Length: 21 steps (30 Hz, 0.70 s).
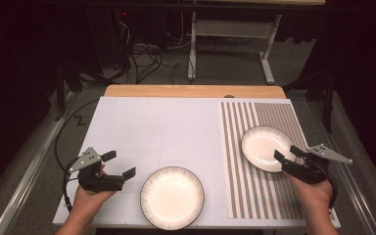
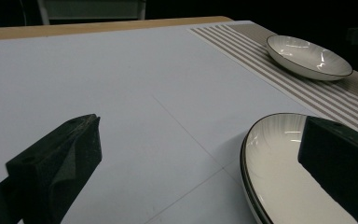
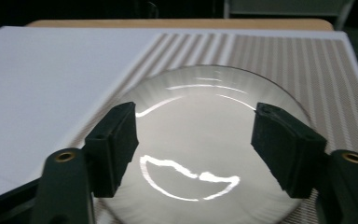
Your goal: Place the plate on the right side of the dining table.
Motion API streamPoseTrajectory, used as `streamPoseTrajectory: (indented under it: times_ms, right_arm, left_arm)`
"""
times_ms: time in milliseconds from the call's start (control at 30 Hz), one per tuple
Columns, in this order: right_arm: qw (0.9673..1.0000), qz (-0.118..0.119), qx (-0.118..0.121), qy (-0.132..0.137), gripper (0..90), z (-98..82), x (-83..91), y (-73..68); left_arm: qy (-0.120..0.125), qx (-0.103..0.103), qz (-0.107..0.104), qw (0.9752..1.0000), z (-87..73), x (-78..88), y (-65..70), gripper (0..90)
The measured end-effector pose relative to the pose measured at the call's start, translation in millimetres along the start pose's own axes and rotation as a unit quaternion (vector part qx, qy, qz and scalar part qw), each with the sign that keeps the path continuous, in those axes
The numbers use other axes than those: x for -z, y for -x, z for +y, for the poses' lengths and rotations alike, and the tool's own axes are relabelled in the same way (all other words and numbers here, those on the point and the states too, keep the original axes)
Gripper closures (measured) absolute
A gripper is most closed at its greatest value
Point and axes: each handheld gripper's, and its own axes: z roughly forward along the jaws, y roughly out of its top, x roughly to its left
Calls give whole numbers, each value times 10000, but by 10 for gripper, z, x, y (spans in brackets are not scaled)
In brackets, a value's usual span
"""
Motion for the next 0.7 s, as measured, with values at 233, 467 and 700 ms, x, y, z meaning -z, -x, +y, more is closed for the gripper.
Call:
streamPoseTrajectory:
  times_ms: [233, 467, 700]
  right_arm:
    - [9958, 772, 427, 259, 120, -36, 51, -468]
    - [9914, 906, 822, 465, 10, -91, 121, -762]
    - [9910, 856, 906, 497, 9, -157, 138, -777]
  left_arm:
    - [34, -20, -18, 10000, -36, 28, -28, 2]
    - [138, -75, 49, 9999, -48, 68, -29, 3]
    - [250, -193, 128, 9994, -54, 81, 15, 3]
